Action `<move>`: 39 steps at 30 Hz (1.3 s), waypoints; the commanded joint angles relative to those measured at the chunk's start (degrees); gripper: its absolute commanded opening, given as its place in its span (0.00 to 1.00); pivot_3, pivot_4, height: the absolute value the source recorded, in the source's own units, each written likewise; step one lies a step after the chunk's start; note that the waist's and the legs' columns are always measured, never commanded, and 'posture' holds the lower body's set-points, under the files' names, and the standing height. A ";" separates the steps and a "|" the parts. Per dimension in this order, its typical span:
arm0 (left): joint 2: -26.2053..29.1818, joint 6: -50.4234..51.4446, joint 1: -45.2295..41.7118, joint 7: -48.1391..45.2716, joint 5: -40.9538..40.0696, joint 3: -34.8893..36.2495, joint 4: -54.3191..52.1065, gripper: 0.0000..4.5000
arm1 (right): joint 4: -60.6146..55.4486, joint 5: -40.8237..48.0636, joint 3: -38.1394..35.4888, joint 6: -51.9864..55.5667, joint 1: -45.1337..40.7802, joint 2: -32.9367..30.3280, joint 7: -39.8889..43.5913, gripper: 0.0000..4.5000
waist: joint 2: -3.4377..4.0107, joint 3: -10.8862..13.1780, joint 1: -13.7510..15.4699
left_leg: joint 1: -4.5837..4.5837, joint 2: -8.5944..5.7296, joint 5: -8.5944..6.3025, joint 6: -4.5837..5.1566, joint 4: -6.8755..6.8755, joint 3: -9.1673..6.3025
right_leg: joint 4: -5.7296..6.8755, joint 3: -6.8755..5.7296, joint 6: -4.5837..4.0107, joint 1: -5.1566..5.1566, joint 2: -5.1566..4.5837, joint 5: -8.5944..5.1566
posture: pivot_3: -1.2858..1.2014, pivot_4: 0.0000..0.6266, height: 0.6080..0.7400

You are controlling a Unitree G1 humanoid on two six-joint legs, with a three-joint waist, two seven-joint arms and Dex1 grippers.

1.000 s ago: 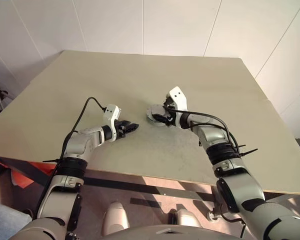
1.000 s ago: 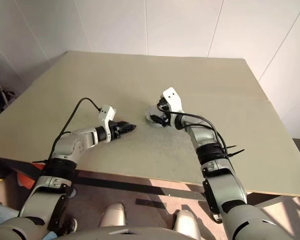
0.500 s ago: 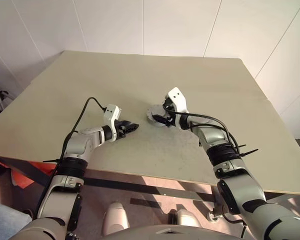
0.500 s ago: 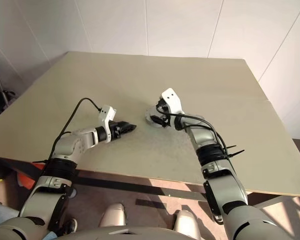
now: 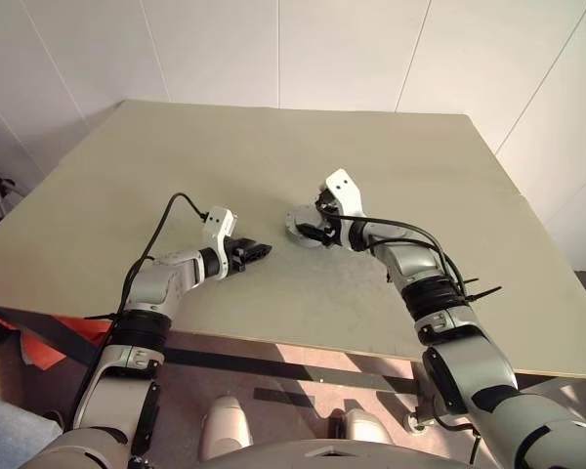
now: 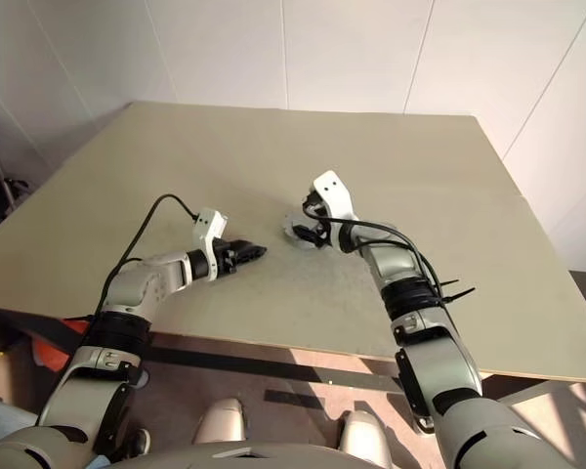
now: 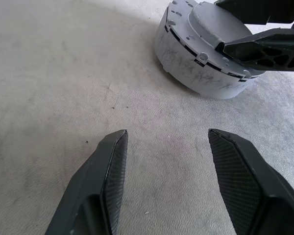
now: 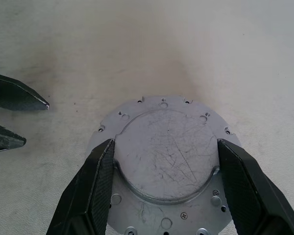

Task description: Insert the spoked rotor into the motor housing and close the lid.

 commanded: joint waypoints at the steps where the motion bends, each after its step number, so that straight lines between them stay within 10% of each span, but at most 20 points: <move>1: 0.15 -0.16 -0.38 0.10 -0.38 0.53 -2.21 0.61 | 3.03 -2.08 1.11 0.81 0.18 0.27 -1.89 0.70 | 0.00 0.00 -0.01 | 0.02 0.00 0.00 0.00 0.00 0.00 | 0.00 0.00 0.00 0.01 0.00 0.00 | 0.52 0.00 1.00; 39: -5.30 5.13 -5.28 6.48 -6.79 8.34 -1.23 0.61 | 3.49 -2.48 1.08 -2.23 0.56 -1.15 -2.32 0.70 | -0.01 0.00 0.07 | -0.14 0.00 0.03 -0.06 -0.08 0.01 | -0.03 -0.01 -0.03 -0.13 0.00 0.02 | 0.52 0.00 1.00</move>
